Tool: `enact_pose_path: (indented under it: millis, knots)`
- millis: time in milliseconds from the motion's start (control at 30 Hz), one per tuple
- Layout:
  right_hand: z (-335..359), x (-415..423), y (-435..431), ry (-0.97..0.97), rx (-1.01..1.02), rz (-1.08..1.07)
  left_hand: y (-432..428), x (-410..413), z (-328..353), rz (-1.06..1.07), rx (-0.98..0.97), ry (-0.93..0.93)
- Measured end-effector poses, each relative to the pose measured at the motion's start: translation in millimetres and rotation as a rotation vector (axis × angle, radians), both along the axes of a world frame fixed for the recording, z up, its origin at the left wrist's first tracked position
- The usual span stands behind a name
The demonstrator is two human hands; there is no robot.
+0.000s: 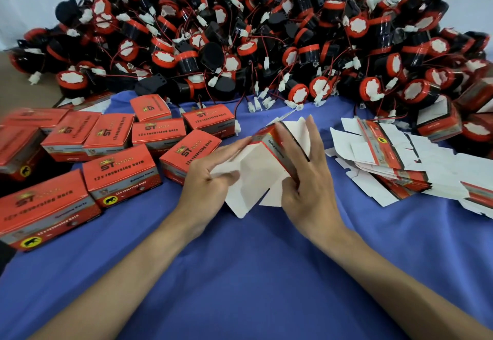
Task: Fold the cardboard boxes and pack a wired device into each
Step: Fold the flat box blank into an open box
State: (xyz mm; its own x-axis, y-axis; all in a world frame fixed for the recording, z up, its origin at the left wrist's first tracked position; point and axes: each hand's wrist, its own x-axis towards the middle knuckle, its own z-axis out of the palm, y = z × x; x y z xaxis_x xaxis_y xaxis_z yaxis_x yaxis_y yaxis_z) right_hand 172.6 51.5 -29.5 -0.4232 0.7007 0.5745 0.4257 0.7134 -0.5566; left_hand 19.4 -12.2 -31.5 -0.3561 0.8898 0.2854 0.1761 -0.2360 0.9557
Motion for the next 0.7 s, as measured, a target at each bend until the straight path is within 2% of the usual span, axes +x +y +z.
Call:
enact_pose_path:
  millis: [133,300,467,600,700]
  knots:
    - [-4.3,-1.1,3.6,-0.114,-0.033,-0.047,3.7,-0.6,-0.6,0.143,-0.032,-0.001]
    - [-8.8,1.7,6.6,-0.114,-0.100,-0.038,2.0,-2.8,3.3,0.228,-0.026,0.030]
    - [-4.0,1.0,1.1,0.008,-0.063,0.050,-1.0,-13.6,11.4,0.062,-0.151,-0.099]
    - [-0.4,2.3,-3.3,0.041,0.037,0.185,-3.7,-19.2,11.6,-0.120,-0.260,-0.005]
    - [3.7,4.6,-4.5,0.079,-0.004,0.273,-5.4,-22.7,8.8,-0.195,-0.215,-0.025]
